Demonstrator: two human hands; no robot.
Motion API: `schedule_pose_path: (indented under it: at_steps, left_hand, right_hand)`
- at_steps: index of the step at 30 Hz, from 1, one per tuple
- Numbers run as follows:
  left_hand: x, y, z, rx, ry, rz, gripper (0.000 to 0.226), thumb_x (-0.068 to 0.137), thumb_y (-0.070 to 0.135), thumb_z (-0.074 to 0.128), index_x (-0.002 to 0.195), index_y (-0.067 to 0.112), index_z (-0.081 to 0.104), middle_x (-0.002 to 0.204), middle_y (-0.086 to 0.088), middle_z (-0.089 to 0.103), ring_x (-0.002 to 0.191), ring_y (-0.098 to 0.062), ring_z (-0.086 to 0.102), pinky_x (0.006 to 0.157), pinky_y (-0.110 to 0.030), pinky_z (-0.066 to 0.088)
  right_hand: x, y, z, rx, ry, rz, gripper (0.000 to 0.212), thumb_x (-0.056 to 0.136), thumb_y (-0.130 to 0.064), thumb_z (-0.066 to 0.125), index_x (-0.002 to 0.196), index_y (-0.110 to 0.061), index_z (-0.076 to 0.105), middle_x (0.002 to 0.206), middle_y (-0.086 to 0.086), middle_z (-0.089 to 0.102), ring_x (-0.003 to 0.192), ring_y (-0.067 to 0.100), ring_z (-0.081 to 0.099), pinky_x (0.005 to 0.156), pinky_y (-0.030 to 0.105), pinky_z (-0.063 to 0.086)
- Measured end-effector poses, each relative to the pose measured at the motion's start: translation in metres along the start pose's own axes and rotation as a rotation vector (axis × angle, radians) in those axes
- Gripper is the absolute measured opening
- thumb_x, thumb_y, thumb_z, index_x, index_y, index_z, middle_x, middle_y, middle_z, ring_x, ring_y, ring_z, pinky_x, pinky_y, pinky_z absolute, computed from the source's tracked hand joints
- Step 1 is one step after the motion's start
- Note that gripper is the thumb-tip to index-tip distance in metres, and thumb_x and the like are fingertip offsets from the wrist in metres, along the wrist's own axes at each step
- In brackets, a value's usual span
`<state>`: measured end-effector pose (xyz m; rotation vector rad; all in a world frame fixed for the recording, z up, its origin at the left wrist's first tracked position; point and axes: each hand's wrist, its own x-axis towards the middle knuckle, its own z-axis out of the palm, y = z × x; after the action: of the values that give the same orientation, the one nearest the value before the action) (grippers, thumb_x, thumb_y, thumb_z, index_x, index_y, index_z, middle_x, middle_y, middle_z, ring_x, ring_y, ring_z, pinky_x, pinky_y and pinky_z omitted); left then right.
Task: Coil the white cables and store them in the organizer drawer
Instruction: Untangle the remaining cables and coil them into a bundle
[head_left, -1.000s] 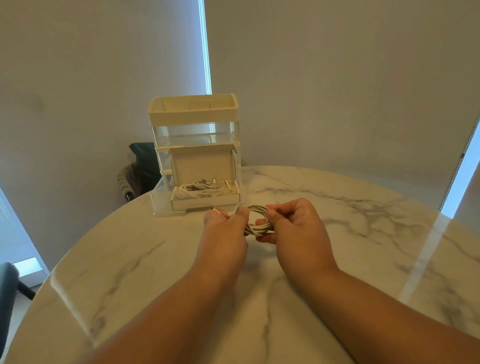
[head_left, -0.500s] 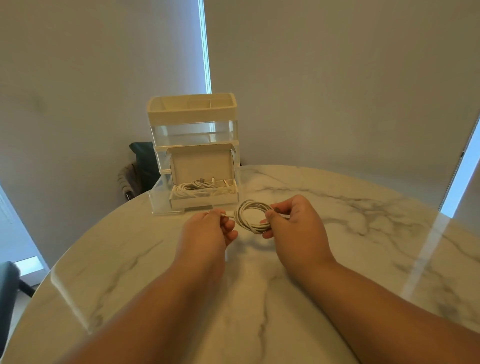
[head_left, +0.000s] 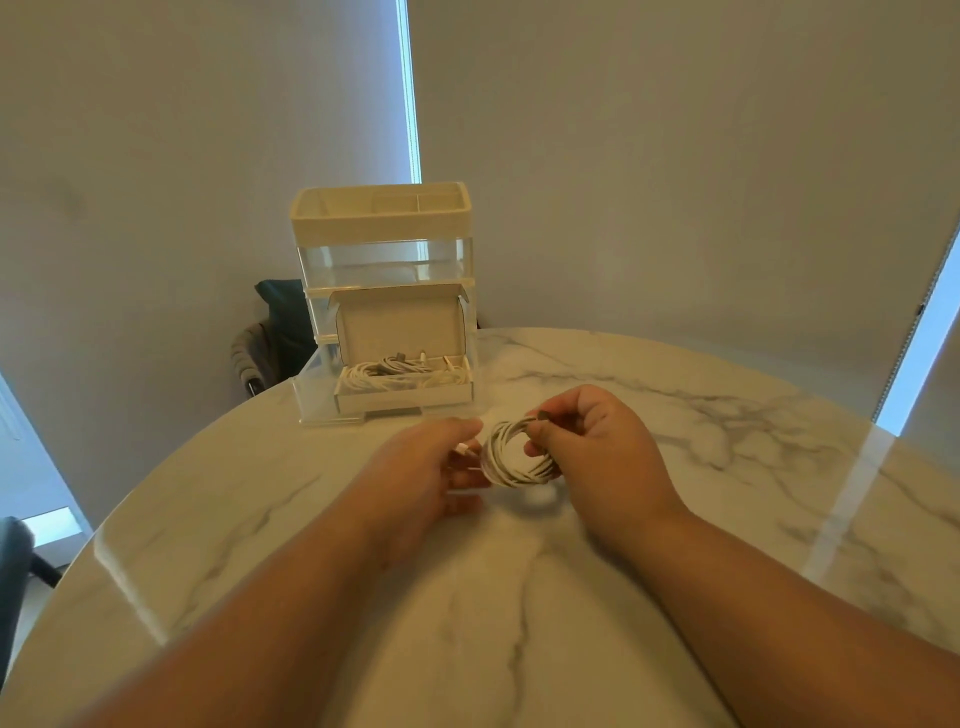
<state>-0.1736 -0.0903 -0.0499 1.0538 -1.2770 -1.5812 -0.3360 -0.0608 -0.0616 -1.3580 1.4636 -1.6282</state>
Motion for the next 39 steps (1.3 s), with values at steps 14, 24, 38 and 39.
schedule_pose_path:
  at_steps: [14,24,38,39]
  left_hand:
    - [0.007,-0.005,-0.002,-0.212,0.111,0.055,0.030,0.089,0.001,0.066,0.082,0.016,0.041,0.079,-0.014,0.067,0.070,-0.022,0.068,0.059,-0.028,0.060]
    - [0.009,-0.004,0.001,0.098,0.248,0.181,0.031,0.086,0.009,0.074,0.082,0.013,0.043,0.071,-0.016,0.071,0.061,-0.022,0.070,0.058,-0.033,0.058]
    - [-0.001,-0.007,0.002,0.034,-0.038,0.060,0.025,0.083,0.018,0.074,0.091,0.010,0.052,0.090,-0.020,0.070,0.075,-0.025,0.066,0.061,-0.031,0.055]
    - [-0.001,-0.010,0.004,0.037,-0.030,0.070,0.027,0.081,0.015,0.076,0.091,0.010,0.052,0.088,-0.020,0.069,0.071,-0.024,0.066,0.059,-0.031,0.055]
  right_hand:
    - [-0.003,0.001,0.004,-0.150,-0.029,-0.067,0.011,0.092,-0.015,0.064,0.085,-0.019,0.057,0.083,0.003,0.070,0.072,0.020,0.068,0.058,0.033,0.059]
    - [0.001,0.006,0.013,0.121,0.118,0.066,0.011,0.094,-0.011,0.061,0.087,-0.012,0.054,0.087,0.011,0.071,0.063,0.021,0.072,0.064,0.043,0.061]
    - [0.002,0.011,0.010,0.124,0.044,0.024,0.013,0.085,-0.009,0.072,0.093,-0.018,0.067,0.085,0.005,0.072,0.069,0.017,0.067,0.062,0.030,0.056]
    - [0.001,0.010,0.010,0.096,0.038,0.014,0.013,0.084,-0.009,0.073,0.092,-0.018,0.068,0.085,0.005,0.073,0.069,0.020,0.068,0.064,0.034,0.057]
